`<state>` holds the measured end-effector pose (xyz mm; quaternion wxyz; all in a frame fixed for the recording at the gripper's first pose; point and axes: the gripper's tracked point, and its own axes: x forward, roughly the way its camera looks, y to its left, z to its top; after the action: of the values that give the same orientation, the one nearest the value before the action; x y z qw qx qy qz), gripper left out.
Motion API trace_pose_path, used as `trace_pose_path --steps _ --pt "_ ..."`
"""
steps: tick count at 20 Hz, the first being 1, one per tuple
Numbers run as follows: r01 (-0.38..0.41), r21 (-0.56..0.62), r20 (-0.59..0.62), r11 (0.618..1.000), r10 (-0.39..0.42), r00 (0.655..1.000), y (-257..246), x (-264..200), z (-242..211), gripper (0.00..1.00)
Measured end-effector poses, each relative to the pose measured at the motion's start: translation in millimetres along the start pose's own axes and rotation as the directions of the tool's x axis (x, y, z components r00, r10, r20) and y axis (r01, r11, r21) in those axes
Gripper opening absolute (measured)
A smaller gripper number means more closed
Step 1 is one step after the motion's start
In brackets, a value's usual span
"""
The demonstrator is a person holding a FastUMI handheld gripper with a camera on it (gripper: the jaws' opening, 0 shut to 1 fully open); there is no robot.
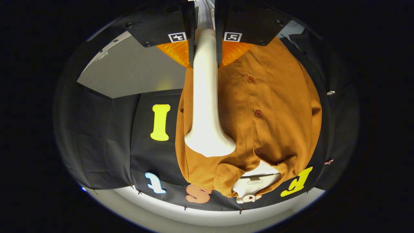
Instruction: Iron the clothes twice with a garment steamer, once on the left side and once on the right side.
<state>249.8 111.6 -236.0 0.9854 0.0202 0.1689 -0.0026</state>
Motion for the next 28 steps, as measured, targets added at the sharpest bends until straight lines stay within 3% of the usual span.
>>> trace_pose_path --steps 19,28 --pt "-0.017 -0.05 -0.214 0.999 0.006 0.977 5 4 -109 0.27" --pt "-0.05 -0.08 -0.342 0.995 0.02 0.939 6 0 -165 0.27"
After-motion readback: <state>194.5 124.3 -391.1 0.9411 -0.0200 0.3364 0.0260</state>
